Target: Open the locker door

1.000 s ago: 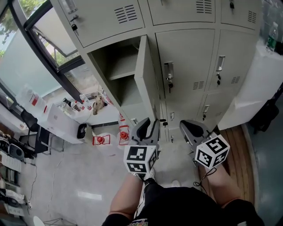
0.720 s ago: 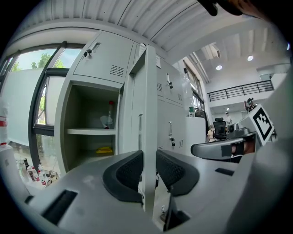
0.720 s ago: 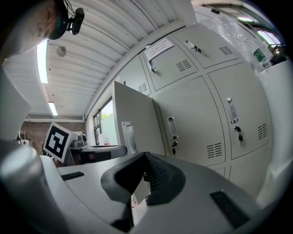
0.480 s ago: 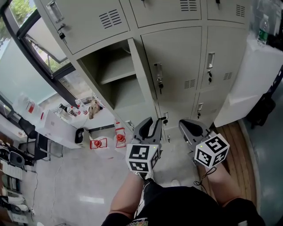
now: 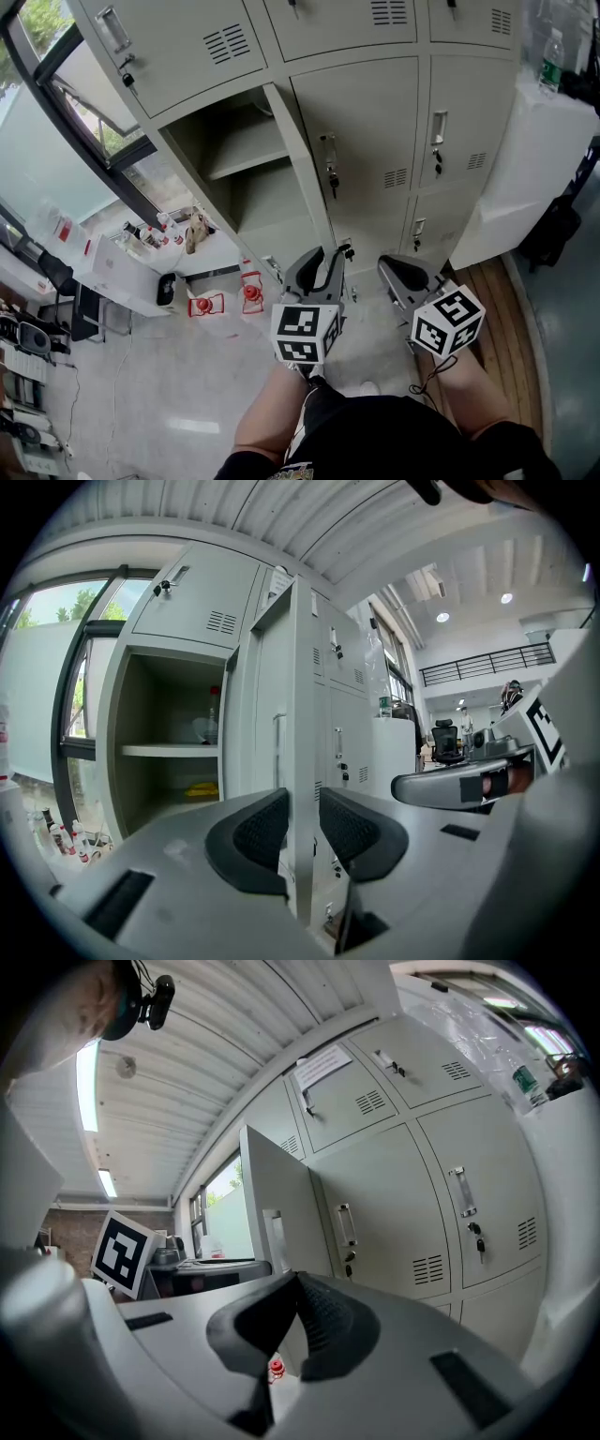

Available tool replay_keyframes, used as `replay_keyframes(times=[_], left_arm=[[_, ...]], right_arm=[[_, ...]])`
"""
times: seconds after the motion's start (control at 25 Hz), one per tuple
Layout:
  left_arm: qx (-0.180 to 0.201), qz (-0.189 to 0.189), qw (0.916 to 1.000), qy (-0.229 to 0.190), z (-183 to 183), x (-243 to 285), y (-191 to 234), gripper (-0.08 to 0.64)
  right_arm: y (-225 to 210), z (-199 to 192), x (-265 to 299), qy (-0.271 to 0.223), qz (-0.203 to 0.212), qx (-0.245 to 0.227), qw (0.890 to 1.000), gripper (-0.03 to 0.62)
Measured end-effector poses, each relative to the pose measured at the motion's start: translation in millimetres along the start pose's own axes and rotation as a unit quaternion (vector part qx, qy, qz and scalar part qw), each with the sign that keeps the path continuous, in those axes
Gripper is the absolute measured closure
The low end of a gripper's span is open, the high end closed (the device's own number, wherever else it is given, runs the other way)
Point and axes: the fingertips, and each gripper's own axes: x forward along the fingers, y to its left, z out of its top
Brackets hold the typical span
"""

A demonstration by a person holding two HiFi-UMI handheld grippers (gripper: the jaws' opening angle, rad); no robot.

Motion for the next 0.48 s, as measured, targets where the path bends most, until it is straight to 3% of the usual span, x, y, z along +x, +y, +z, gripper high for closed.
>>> replay_keyframes(times=[0.48], left_arm=[[-0.005, 0.059, 0.9982, -0.005, -1.8, -12.0, 10.3, 0.399]], right_arm=[[11.5, -3.1, -0.8, -0.001, 0.014, 0.007, 1.000, 0.538]])
